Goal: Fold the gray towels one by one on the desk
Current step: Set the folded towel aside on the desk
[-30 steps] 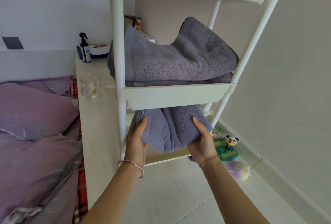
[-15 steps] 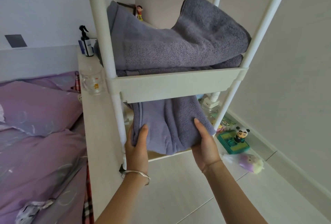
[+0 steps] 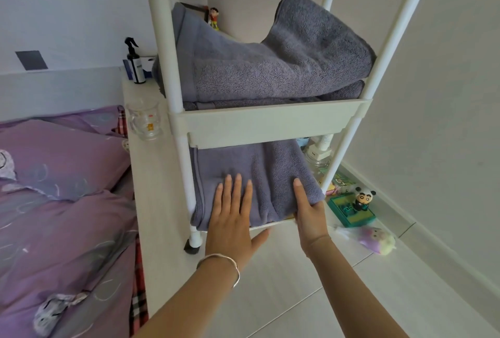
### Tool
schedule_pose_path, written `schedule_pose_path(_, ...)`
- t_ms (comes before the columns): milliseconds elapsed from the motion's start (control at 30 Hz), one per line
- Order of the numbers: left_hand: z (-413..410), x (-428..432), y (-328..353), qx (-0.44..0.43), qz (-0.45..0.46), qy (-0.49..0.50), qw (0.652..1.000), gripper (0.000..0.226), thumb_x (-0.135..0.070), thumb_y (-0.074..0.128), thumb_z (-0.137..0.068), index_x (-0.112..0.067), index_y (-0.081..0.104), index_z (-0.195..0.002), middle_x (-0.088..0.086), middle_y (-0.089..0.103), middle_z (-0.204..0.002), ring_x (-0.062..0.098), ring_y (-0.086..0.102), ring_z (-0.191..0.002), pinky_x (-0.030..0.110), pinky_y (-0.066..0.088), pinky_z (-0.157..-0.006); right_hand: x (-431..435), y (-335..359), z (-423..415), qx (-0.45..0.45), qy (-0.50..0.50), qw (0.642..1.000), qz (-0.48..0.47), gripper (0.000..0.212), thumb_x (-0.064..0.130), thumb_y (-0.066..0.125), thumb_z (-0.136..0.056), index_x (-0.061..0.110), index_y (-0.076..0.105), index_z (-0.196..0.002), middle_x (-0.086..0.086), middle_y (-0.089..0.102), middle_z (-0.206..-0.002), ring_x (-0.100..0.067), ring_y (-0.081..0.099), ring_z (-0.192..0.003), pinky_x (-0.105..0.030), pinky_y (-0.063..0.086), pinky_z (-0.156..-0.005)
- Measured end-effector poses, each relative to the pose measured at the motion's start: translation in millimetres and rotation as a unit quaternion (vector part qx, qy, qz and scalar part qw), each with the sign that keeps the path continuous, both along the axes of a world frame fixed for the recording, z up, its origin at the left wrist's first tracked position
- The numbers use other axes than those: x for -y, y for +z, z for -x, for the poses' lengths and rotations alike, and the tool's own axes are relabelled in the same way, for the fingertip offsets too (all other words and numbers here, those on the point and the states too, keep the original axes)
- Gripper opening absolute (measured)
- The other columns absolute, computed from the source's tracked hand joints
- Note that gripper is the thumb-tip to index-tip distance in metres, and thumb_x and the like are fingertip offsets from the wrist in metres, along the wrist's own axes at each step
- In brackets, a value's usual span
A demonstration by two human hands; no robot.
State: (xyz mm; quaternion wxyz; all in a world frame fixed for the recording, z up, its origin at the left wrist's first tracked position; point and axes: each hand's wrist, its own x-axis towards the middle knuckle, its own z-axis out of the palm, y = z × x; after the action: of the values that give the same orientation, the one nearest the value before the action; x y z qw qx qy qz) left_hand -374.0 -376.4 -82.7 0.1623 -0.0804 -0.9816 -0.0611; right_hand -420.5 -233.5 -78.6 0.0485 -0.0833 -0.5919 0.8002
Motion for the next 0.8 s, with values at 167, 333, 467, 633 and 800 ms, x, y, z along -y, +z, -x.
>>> schedule_pose_path(167, 3.3, -3.9, 1.8, 0.073, 0.094, 0.086, 0.989, 0.129, -0.074, 0.060, -0.067, -0.004, -0.012, -0.147, 0.026, -0.002, -0.154, 0.049, 0.002, -0.141, 0.057, -0.006, -0.115, -9.9, -2.3, -30.6, -0.142, -0.057, 0.945, -0.288, 0.074, 0.023, 0.066, -0.086, 0.016, 0.024, -0.147, -0.001, 0.036, -0.149, -0.005, 0.033, -0.137, -0.029, 0.029, -0.114)
schedule_pose_path(333, 4.9, -10.5, 6.4, 0.124, 0.105, 0.098, 0.982, 0.117, -0.063, 0.051, -0.084, -0.002, -0.037, -0.131, 0.024, -0.038, -0.142, 0.048, -0.024, -0.136, 0.053, -0.024, -0.103, -27.1, -14.5, -25.6, -0.314, 0.011, 0.615, -0.723, 0.067, 0.047, 0.047, -0.090, 0.021, 0.029, -0.148, -0.004, 0.020, -0.157, -0.025, 0.013, -0.146, -0.039, 0.004, -0.120)
schedule_pose_path(467, 9.4, -9.7, 8.8, 0.153, 0.127, 0.109, 0.974, 0.118, -0.062, 0.055, -0.082, -0.003, -0.030, -0.140, 0.027, -0.024, -0.151, 0.051, -0.016, -0.137, 0.057, -0.015, -0.108, -31.0, -15.3, -0.8, -0.221, 0.100, 0.531, -0.812, 0.094, 0.067, 0.065, -0.063, 0.023, 0.042, -0.142, -0.014, 0.043, -0.145, -0.036, 0.039, -0.133, -0.044, 0.015, -0.116)
schedule_pose_path(633, 23.6, -11.0, 12.2, 0.250, 0.167, 0.122, 0.946, 0.124, -0.068, 0.056, -0.077, 0.005, -0.019, -0.143, 0.029, -0.013, -0.153, 0.052, -0.002, -0.139, 0.056, 0.002, -0.113, -22.8, -1.8, 13.9, -0.158, 0.174, 0.442, -0.866, 0.097, 0.071, 0.054, -0.074, 0.023, 0.018, -0.150, -0.017, 0.029, -0.151, -0.035, 0.026, -0.138, -0.044, 0.012, -0.117)
schedule_pose_path(800, 31.6, -6.6, 17.0, 0.305, 0.179, 0.110, 0.929, 0.122, -0.067, 0.058, -0.077, 0.005, -0.013, -0.145, 0.028, -0.005, -0.155, 0.048, 0.009, -0.140, 0.051, 0.012, -0.114, -20.7, 0.7, 20.4, -0.124, 0.239, 0.397, -0.877, 0.100, 0.070, 0.048, -0.080, 0.022, -0.003, -0.151, -0.014, 0.012, -0.157, -0.031, 0.011, -0.144, -0.042, -0.001, -0.118)
